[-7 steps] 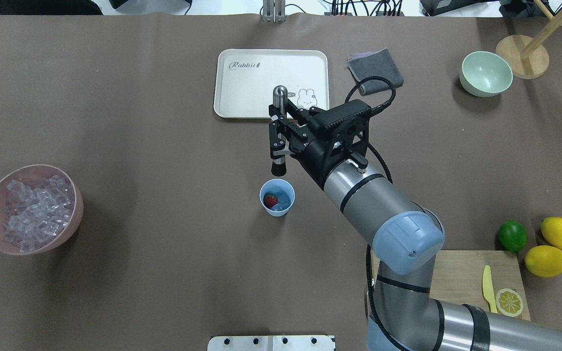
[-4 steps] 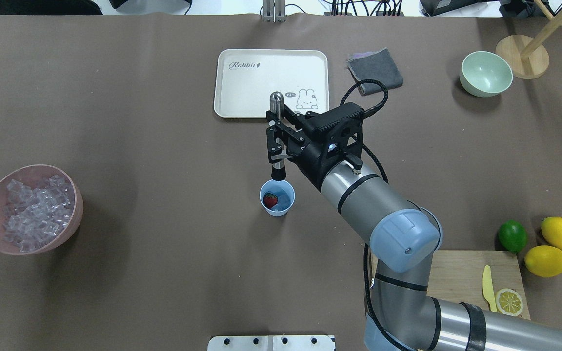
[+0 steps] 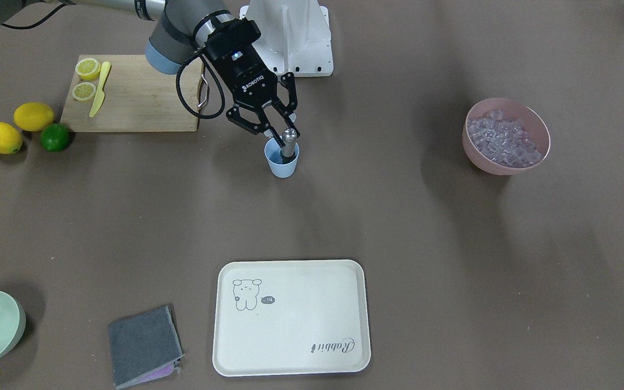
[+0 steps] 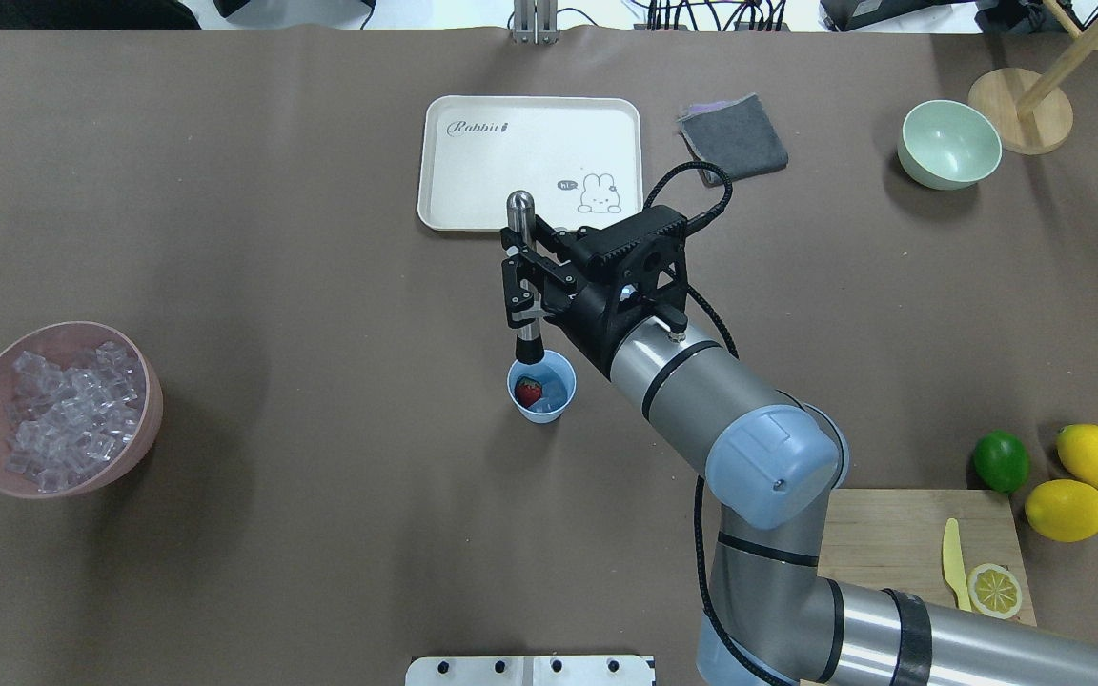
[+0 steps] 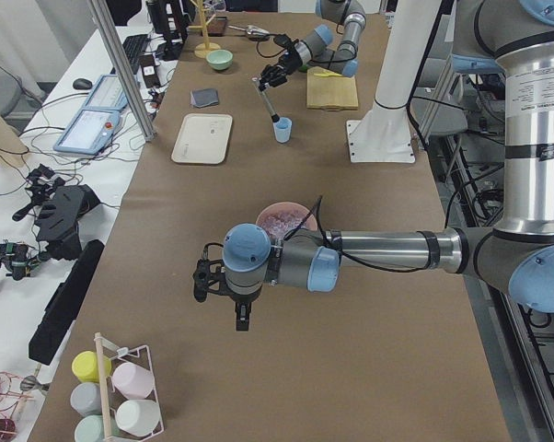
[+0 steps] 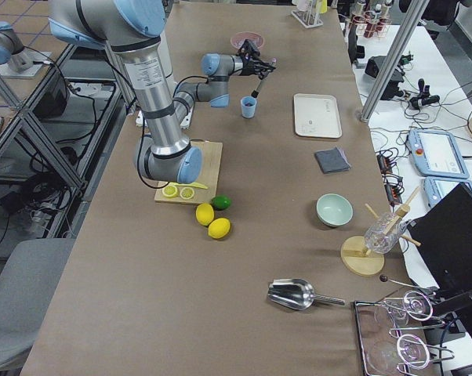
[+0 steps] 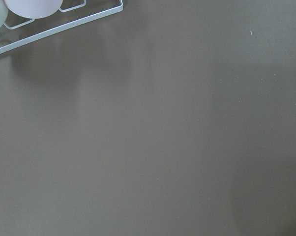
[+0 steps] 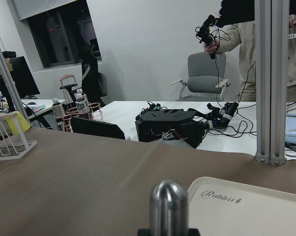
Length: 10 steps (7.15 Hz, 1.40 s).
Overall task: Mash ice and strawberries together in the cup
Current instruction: 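Press the muddler down into the cup to mash the contents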
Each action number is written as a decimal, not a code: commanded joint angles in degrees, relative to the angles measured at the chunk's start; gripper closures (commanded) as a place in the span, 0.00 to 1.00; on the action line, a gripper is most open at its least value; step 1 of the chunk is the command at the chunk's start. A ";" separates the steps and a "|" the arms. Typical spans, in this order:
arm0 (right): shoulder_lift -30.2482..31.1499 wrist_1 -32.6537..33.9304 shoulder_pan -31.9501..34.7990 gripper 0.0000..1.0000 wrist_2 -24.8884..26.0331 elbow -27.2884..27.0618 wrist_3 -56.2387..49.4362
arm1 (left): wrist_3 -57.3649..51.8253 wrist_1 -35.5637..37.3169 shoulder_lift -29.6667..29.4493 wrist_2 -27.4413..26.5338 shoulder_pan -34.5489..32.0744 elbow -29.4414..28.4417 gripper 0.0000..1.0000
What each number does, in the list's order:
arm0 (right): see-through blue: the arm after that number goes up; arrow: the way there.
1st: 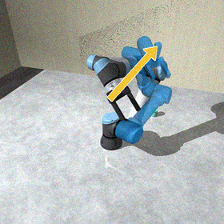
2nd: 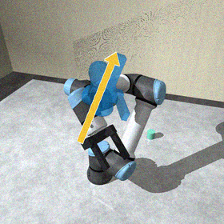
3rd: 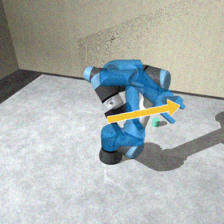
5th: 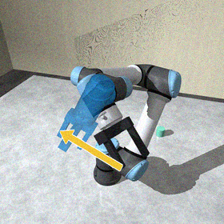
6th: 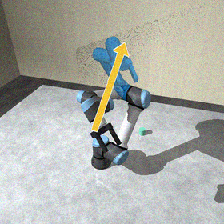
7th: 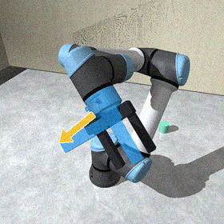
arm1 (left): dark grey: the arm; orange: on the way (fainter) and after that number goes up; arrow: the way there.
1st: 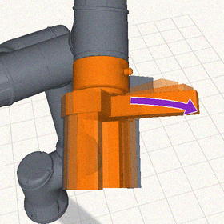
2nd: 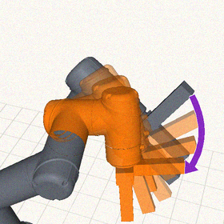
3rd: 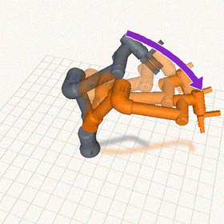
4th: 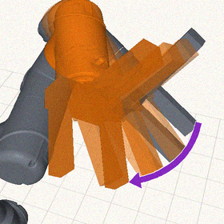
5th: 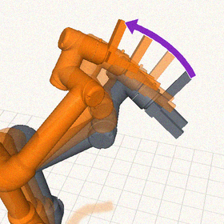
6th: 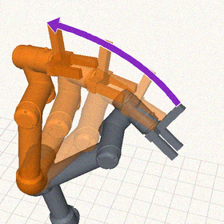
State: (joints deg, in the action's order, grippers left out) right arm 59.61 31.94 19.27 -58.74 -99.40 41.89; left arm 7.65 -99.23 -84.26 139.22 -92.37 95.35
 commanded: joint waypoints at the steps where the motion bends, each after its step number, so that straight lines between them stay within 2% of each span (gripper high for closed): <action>1: 0.33 -1.26 -0.20 1.00 -0.84 1.30 0.21 | 0.00 0.00 0.06 0.00 0.00 0.10 0.02; 3: 0.51 -3.46 -0.20 1.00 -1.63 3.68 0.21 | 0.09 0.00 0.06 0.00 0.00 0.10 0.02; 6: 1.48 -3.99 -0.82 1.00 -1.73 3.51 0.21 | 0.09 0.00 0.06 0.09 0.00 0.19 0.02; 10: 1.30 -3.29 0.93 1.00 -4.54 -1.05 0.21 | 0.00 0.00 0.06 0.09 -0.18 0.36 0.02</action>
State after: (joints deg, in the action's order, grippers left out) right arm 60.96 28.40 19.22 -62.41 -99.50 42.10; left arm 7.68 -99.23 -84.20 139.28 -92.48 95.65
